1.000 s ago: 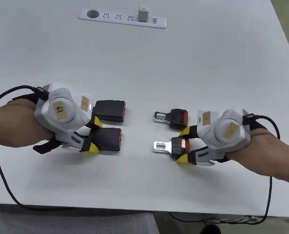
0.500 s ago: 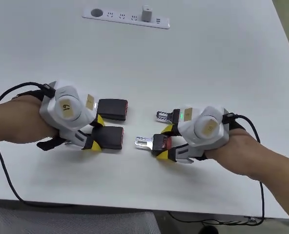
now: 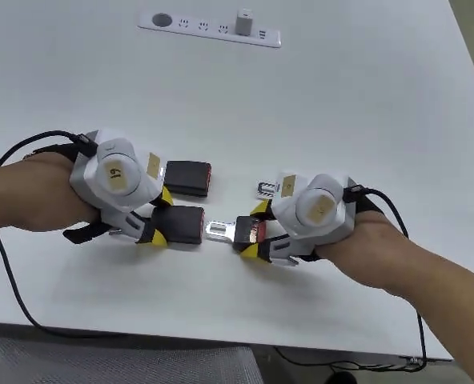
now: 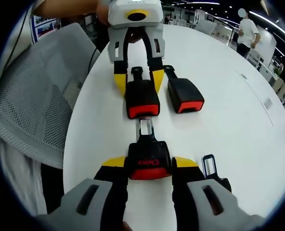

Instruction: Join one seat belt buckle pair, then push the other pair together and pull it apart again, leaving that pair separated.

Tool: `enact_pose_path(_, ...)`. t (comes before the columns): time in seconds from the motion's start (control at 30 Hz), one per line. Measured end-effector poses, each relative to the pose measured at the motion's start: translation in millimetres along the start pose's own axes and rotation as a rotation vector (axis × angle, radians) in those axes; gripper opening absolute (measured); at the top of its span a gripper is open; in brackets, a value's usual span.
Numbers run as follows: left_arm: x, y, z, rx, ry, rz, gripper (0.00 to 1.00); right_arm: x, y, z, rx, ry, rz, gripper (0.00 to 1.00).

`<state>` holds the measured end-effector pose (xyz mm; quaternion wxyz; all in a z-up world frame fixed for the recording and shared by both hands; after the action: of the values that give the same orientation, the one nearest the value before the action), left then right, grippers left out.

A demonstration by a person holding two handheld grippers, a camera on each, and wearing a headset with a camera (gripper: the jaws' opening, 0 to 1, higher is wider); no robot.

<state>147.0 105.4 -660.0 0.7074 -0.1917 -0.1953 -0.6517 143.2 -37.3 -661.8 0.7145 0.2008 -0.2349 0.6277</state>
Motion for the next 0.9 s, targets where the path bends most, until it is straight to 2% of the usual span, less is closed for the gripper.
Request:
enact_pose_path(0.47,2.0,-0.4,-0.7,-0.001,-0.003,0.004,0.34,6.8,-0.5,-2.9,0.008,0.010,0.035,0.34)
enact_pose_path(0.9,2.2,0.0,-0.8,-0.014,-0.007,-0.007,0.34,15.0,0.9,-10.5,0.022,-0.017,0.044,0.33)
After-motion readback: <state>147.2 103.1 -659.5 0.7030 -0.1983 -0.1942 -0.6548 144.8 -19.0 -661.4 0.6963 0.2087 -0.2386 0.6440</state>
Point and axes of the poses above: the centre of the closed fingertips' face, and the gripper's own axes: z roughly backward along the fingers, y roughly to its left, x roughly out of its top, the point moved 4 cm from there along z, roughly backward along the fingers
